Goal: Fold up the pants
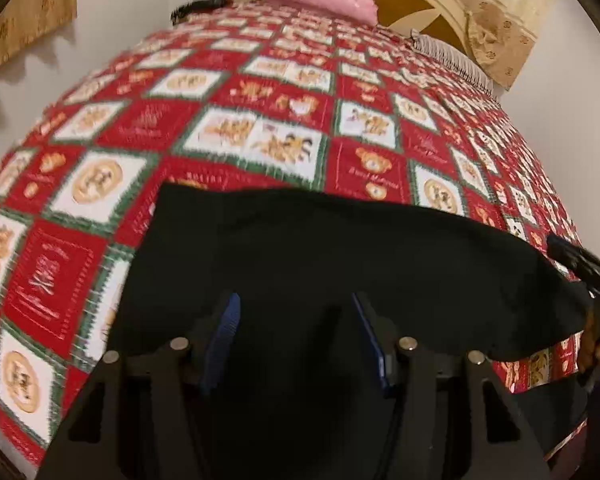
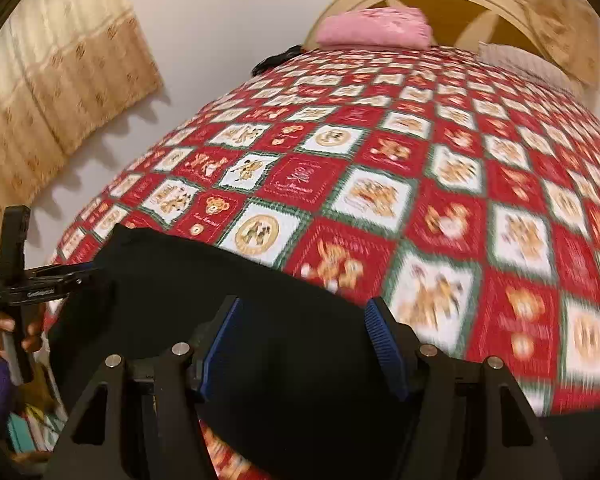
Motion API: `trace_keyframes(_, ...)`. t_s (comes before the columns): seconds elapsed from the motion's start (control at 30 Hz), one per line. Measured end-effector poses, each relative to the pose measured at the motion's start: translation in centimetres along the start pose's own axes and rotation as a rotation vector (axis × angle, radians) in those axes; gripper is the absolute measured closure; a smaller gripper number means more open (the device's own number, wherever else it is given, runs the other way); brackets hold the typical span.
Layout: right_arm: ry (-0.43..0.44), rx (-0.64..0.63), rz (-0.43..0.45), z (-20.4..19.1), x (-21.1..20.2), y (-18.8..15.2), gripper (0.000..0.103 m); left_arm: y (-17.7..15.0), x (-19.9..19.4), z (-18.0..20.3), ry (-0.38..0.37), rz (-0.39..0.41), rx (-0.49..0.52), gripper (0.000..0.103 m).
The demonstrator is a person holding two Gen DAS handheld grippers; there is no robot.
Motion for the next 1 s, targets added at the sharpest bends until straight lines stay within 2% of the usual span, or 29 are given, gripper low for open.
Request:
trace_keyframes(0.1,-0.006,-0.111,-0.072,-0.4,3.5,0.2,0.038,-0.2,0.9,-0.1,0.008,-0.016,-0.016,0.044)
trace_keyframes(0.2,0.021,-0.175,-0.182,-0.8,6.2,-1.4,0.039,-0.5,1.5,-0.4,0.007,-0.027,-0.024,0.044)
trace_keyframes(0.23,0.027,-0.197,-0.206,-0.9,6.6,-2.2,0.056,-0.5,1.6,-0.4,0.009,-0.022,-0.017,0.044)
trace_keyframes(0.27,0.028,-0.220,-0.230,-1.0,6.8,-2.9,0.084,-0.5,1.7,-0.4,0.012,-0.012,-0.003,0.043)
trace_keyframes(0.33,0.056,-0.239,-0.219,-2.0,6.1,-3.5,0.097,-0.5,1.7,-0.2,0.026,-0.006,0.024,0.043)
trace_keyframes(0.43,0.036,-0.260,-0.172,-3.1,4.3,-3.3,0.097,-0.3,1.5,-0.2,0.042,-0.006,0.045,0.043)
trace_keyframes(0.53,0.042,-0.241,-0.068,-4.6,0.4,-1.9,0.097,-0.2,-0.1,-0.5,0.033,0.013,0.026,0.043)
trace_keyframes(0.7,0.124,-0.238,0.077,-9.1,-7.9,-1.4,0.097,-1.2,-4.3,-2.0,0.014,0.083,-0.037,0.043)
trace_keyframes(0.83,0.174,-0.307,0.107,-13.8,-12.3,-4.9,0.097,-3.3,-6.1,-3.1,0.010,0.097,-0.067,0.043)
trace_keyframes(0.93,0.214,-0.317,0.071,-16.8,-13.7,-10.1,0.097,-5.4,-7.0,-4.0,0.017,0.097,-0.078,0.043)
trace_keyframes(1.0,0.211,-0.341,0.034,-17.8,-13.4,-13.6,0.097,-6.3,-7.3,-4.4,0.024,0.091,-0.088,0.043)
Point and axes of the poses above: each gripper's, at about its wrist camera, not at the fingertips, and x roughly the way its jaws point, z to its right, y to its top, the point moved 8 cm from there along x, roughly the way its jaws point, and after that the axes turned 9 degrees about z, right-handed, at the moved point
